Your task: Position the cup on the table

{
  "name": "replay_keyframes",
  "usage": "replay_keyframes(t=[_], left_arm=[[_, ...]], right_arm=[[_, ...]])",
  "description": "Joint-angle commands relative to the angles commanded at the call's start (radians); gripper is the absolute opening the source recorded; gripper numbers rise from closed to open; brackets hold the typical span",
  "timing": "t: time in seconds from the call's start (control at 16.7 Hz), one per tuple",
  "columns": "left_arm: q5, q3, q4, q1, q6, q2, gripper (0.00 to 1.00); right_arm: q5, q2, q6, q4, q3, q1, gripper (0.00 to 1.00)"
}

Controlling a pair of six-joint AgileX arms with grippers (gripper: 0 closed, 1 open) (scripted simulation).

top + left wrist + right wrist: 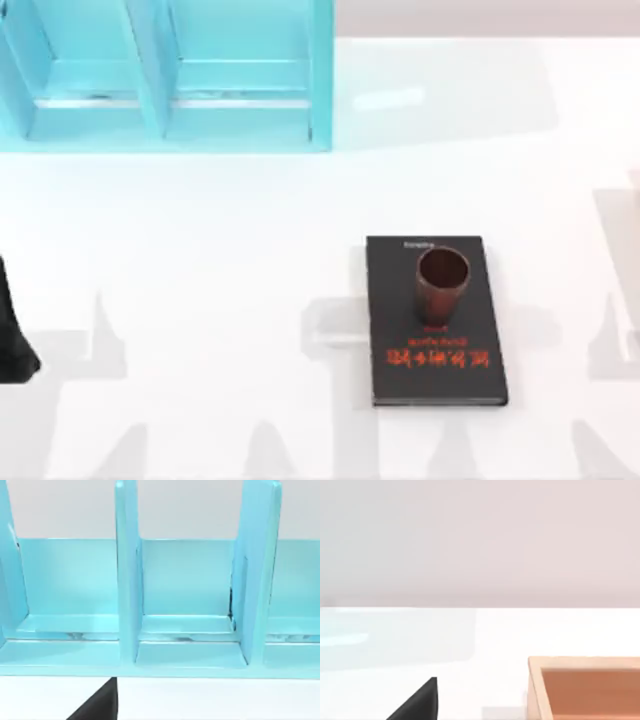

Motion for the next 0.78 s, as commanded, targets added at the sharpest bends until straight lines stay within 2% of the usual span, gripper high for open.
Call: replay_keyframes(t=[0.36,0.54,0.78], left_arm=[[-0.002,0.074,-0.067,-0.028,-0.034,0.093,1.00],[-0.009,0.213,-0.185,-0.076,-0.094,0.263,1.00],[-0.027,0.498,-0.413,-0.170,-0.209,0.590,1.00]], right_arm=[[0.000,0.000,0.000,0.000,0.000,0.000,1.00],[0.000,0.000,0.000,0.000,0.000,0.000,1.00],[0.000,0.000,0.000,0.000,0.000,0.000,1.00]])
